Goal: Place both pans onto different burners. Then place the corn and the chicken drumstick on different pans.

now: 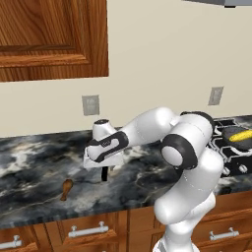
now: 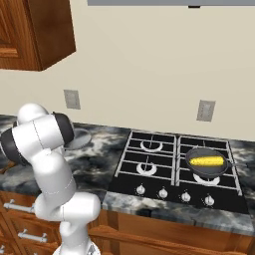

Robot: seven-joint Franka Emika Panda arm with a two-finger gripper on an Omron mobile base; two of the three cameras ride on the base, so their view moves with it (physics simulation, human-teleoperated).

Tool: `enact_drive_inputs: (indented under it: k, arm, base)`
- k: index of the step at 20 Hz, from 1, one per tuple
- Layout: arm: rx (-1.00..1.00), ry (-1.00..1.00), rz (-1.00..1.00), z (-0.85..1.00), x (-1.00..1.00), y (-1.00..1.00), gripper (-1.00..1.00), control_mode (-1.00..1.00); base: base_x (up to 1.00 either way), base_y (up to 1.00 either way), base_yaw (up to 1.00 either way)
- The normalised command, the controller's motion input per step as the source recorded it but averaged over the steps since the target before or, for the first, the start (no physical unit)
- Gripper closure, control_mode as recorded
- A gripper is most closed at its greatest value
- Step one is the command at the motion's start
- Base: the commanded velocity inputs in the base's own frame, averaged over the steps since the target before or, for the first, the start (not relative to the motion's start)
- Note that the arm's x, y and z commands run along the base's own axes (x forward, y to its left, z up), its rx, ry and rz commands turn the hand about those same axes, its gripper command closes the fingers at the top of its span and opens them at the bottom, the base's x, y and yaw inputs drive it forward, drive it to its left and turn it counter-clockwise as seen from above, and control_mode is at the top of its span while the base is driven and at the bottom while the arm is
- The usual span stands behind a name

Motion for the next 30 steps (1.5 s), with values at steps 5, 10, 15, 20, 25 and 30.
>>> enact_drive_inputs:
  k: [5,10,15,20,25,30]
  arm:
    - [0.00,0.00,0.00,0.00,0.00,0.00,1.00,-1.00]
    - [0.00,-0.08,0.00,0.36,-0.01,0.00,1.00,-1.00]
    - [0.00,-0.01,0.00,0.44,-0.07,-0.05,1.00,-1.00]
    - [0.00,0.00,-0.03,0.23,-0.26,-0.33,1.00,-1.00]
    - [0.00,0.00,-0.08,0.10,-0.30,-0.38,1.00,-1.00]
    - [0.00,-0.02,-0.12,0.00,-0.18,-0.45,1.00,-1.00]
  base:
    - [0.00,0.00,0.00]
    - [0.00,0.00,0.00]
    - [0.00,0.00,0.00]
    - [0.00,0.00,0.00]
    - [0.00,0.00,0.00]
    - [0.00,0.00,0.00]
